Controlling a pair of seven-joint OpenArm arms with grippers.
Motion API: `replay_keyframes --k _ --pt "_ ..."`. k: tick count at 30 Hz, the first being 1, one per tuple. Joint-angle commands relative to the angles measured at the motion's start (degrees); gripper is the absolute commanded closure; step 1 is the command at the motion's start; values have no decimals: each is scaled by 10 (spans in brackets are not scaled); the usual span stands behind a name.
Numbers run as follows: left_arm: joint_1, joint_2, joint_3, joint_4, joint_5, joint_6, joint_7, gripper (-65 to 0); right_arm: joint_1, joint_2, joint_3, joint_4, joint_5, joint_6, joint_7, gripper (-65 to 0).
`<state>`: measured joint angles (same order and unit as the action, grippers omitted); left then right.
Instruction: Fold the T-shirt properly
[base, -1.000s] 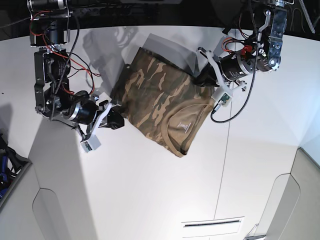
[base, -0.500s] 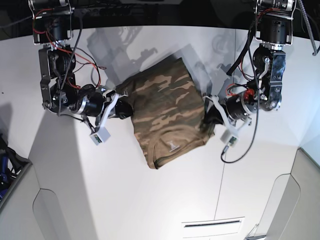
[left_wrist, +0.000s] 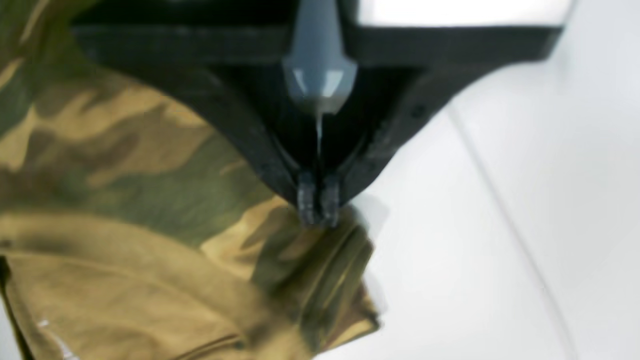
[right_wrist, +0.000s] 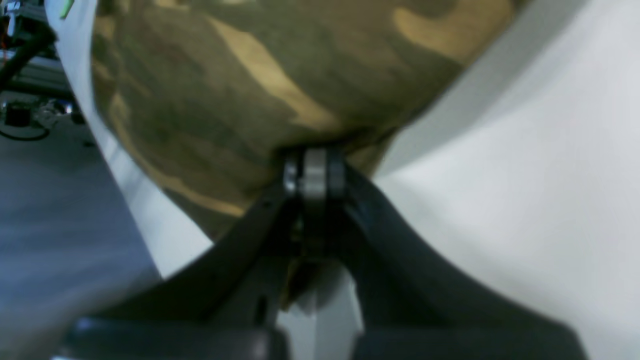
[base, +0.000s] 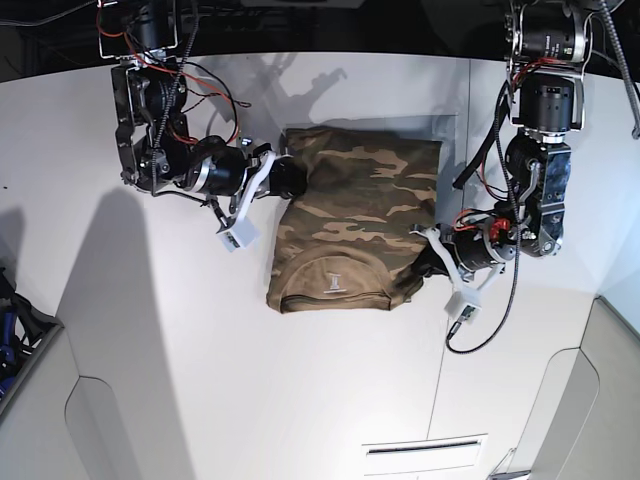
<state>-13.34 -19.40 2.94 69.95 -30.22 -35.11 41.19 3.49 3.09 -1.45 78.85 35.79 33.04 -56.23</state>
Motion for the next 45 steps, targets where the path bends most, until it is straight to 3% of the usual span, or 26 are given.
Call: replay_keyframes --k 1,9,13,16,19,25,29,35,42,45 --pt "-14 -15 -3 20 -19 0 -4 0 9 1 7 10 0 4 9 0" --pt "4 -83 -4 84 -73 0 42 0 8 26 49 35 5 4 -22 0" --pt "60 -121 -5 145 -80 3 47 0 -6 72 49 87 34 9 -71 0" --pt "125 -147 -20 204 -79 30 54 0 -36 116 49 139 63 8 -84 0" --pt "197 -160 -61 260 -79 30 58 0 -64 156 49 183 89 8 -92 0" --pt "374 -154 -181 372 -100 28 87 0 -126 227 49 238 192 9 -154 0" --pt "500 -117 -256 428 -92 23 88 0 -183 268 49 253 250 20 -175 0" --pt "647 -39 -348 443 -96 -49 83 0 -286 310 49 252 284 22 -187 0" --pt "736 -37 -326 384 -80 -49 83 0 -405 310 30 248 284 21 -183 0" --pt "743 -49 -291 322 -52 -49 82 0 -443 310 -5 233 232 21 -160 0"
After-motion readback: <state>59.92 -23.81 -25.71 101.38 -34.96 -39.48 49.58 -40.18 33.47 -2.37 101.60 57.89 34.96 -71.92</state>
